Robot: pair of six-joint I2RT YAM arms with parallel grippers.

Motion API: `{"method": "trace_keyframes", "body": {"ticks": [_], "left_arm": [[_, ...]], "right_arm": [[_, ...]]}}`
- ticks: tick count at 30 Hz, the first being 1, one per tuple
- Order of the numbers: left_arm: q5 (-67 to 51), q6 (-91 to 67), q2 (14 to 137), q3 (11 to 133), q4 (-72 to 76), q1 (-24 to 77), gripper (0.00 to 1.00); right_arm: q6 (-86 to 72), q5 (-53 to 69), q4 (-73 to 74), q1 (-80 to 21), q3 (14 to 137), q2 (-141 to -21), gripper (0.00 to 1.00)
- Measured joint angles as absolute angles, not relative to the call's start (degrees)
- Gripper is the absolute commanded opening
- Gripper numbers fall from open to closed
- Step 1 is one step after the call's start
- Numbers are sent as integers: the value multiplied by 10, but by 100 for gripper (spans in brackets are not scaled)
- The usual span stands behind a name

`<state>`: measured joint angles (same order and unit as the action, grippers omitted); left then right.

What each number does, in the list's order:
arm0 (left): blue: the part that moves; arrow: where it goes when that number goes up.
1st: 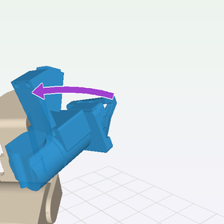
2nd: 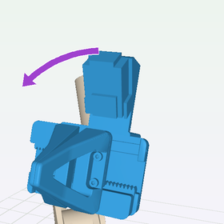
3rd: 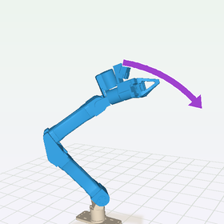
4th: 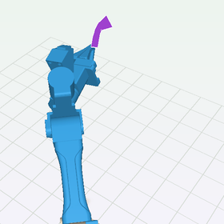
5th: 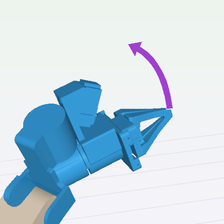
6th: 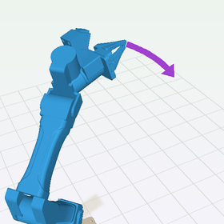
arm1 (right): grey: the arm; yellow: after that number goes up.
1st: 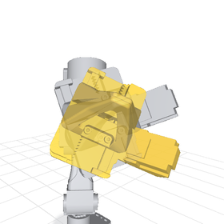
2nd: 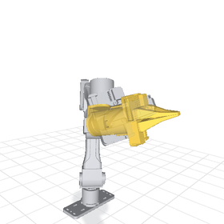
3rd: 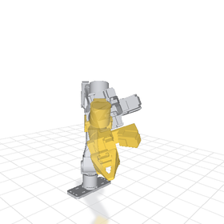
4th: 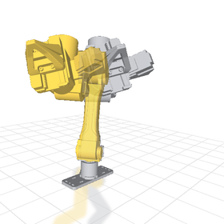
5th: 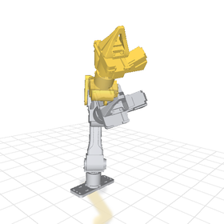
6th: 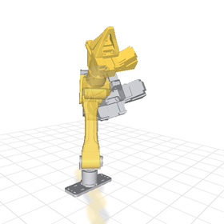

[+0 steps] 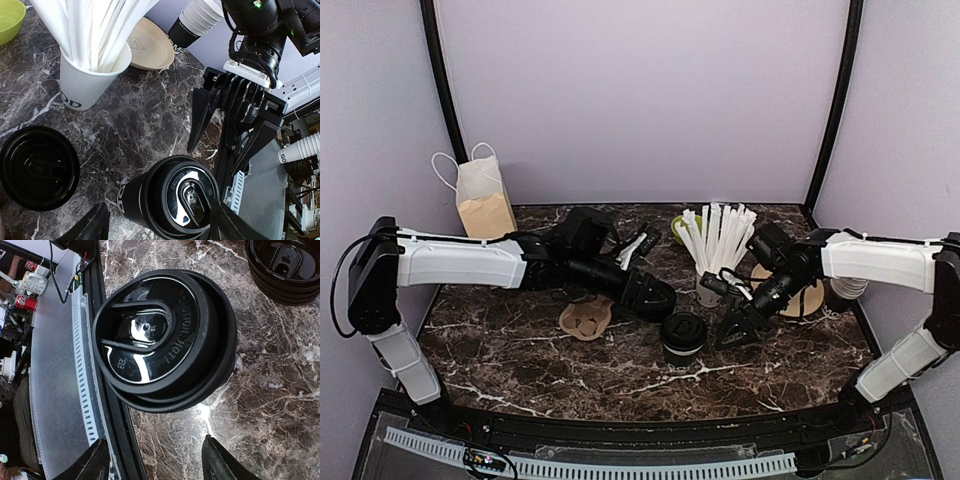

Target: Pack the takeout coffee

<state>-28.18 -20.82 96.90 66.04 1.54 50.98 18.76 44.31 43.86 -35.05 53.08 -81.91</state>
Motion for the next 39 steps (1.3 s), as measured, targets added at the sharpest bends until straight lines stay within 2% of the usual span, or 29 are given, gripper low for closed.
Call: {"method": "trace_keyframes", "body": {"ticks": [13, 20, 23, 27, 31, 39], "left_arm": [[-306, -214, 995, 666, 34, 519, 66], [-305, -213, 995, 666, 33, 520, 62], [-303, -212, 995, 665, 33, 520, 64], [-289, -208, 995, 663, 30, 520, 67], [-280, -207, 995, 663, 30, 520, 67], [-281, -210, 1005, 671, 30, 520, 55]], "right_arm": [[201, 492, 437, -351, 574, -882, 50], [189, 483, 425, -351, 595, -894, 48], [187, 479, 422, -350, 602, -894, 51], [184, 473, 423, -351, 604, -894, 60], [178, 461, 425, -350, 601, -889, 62], [171, 461, 433, -350, 576, -883, 62]]}}
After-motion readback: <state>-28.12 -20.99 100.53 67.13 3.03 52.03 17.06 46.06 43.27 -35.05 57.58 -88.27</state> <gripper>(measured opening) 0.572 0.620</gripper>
